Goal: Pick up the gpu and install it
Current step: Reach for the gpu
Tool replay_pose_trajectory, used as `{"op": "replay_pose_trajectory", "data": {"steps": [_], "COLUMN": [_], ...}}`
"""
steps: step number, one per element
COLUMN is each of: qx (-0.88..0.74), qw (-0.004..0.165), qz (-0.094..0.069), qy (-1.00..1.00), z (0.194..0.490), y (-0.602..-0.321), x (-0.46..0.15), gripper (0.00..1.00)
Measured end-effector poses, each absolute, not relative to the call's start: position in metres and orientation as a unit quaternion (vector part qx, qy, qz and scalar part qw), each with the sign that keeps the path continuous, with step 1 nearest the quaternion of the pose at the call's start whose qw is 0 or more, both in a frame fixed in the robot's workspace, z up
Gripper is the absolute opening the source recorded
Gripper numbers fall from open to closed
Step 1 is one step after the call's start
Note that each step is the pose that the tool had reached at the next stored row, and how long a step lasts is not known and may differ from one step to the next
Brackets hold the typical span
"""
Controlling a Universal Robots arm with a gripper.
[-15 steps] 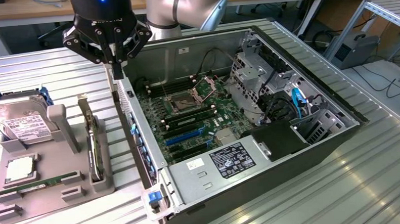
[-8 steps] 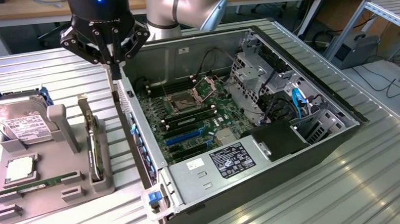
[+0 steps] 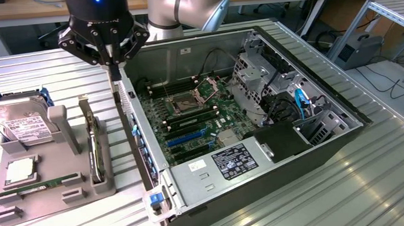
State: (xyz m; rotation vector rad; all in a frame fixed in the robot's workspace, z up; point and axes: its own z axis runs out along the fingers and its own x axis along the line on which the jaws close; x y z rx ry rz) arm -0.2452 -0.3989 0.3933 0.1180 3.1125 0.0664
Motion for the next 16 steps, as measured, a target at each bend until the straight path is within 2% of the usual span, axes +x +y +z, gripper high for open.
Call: {"op": "replay_pose_trajectory", "data": {"steps": [16], "qx": [0.038], "qw": [0.013], "qz": [0.021], "qy": [0.999], "z": [0.3933], "y": [-0.3989], "x": [-0.2519], "gripper": [0.11]}}
